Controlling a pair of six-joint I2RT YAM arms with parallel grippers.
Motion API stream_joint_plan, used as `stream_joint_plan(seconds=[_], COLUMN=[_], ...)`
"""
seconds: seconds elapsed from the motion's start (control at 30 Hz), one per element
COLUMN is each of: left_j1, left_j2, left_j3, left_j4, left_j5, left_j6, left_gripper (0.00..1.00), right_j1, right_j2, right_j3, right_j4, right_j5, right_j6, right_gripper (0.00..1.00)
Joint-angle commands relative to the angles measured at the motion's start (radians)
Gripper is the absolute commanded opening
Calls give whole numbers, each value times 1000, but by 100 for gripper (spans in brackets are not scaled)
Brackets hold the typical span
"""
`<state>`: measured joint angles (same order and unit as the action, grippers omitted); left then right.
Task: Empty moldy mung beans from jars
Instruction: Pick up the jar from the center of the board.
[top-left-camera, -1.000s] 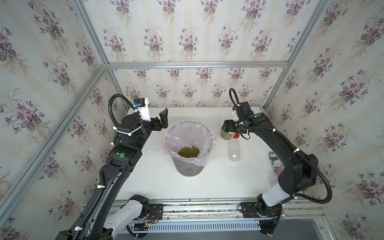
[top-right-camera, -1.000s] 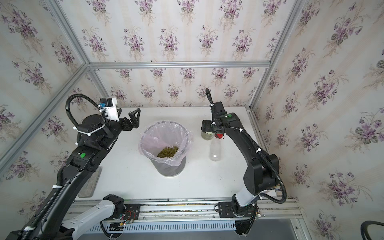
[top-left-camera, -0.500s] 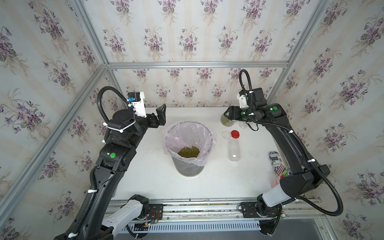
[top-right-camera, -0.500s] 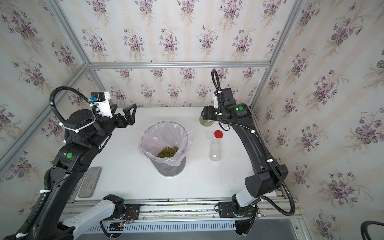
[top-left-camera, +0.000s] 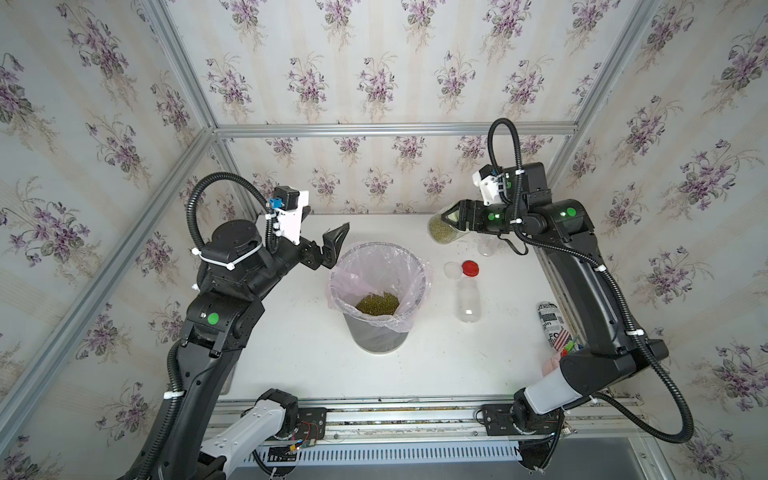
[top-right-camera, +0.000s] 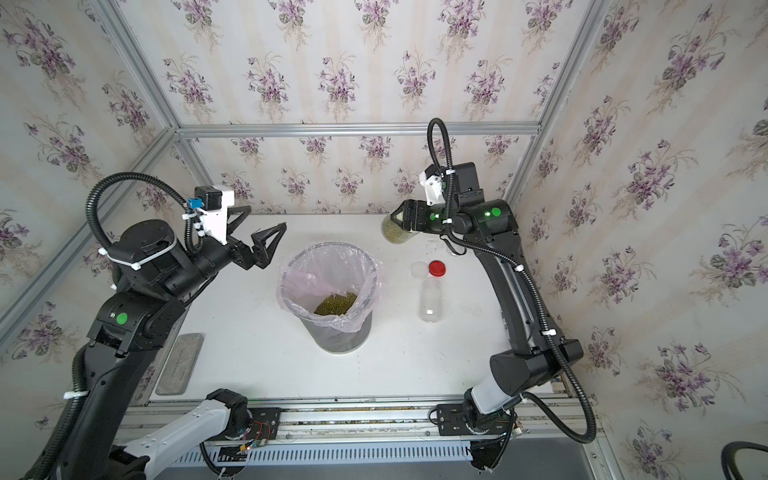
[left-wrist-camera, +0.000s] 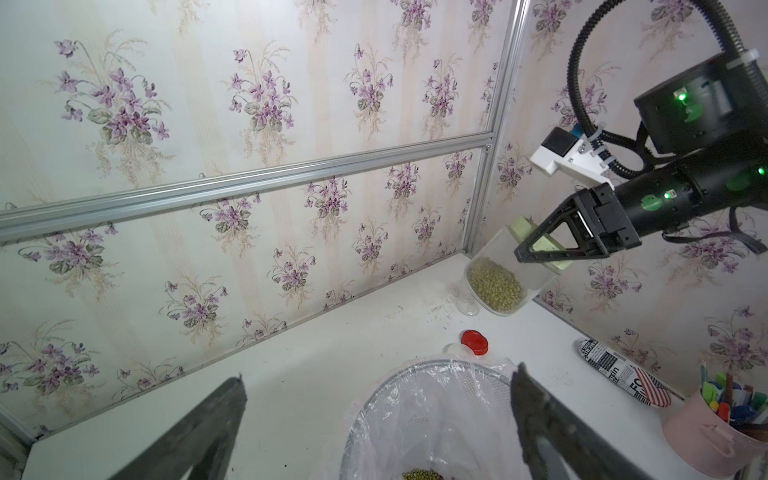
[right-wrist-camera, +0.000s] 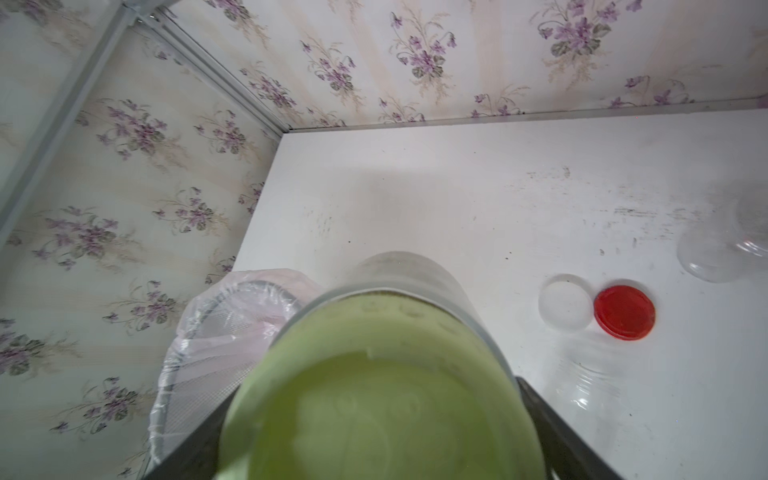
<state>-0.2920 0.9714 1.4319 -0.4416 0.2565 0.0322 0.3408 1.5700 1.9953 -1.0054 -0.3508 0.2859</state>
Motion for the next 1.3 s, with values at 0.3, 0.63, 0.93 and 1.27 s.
stream_joint_plan(seconds=[0.3,0.63,0.93,1.27], left_j1=[-8,-33,-33,-53], left_j2=[28,38,76,85], left_j3=[-26,-66,-96,-76], left_j4=[-45,-75,-83,-83], left_j5=[164,373,546,333], left_j6=[249,373,422,421], left_gripper=[99,99,99,99], right_j1=[79,164,272,312], right_j2=[10,30,88,105], right_j3=[100,141,200,224], right_j4=[74,114,125,85], right_j5=[-201,-269,-287,-232], right_j6=[28,49,54,32], right_gripper=[54,53,52,51])
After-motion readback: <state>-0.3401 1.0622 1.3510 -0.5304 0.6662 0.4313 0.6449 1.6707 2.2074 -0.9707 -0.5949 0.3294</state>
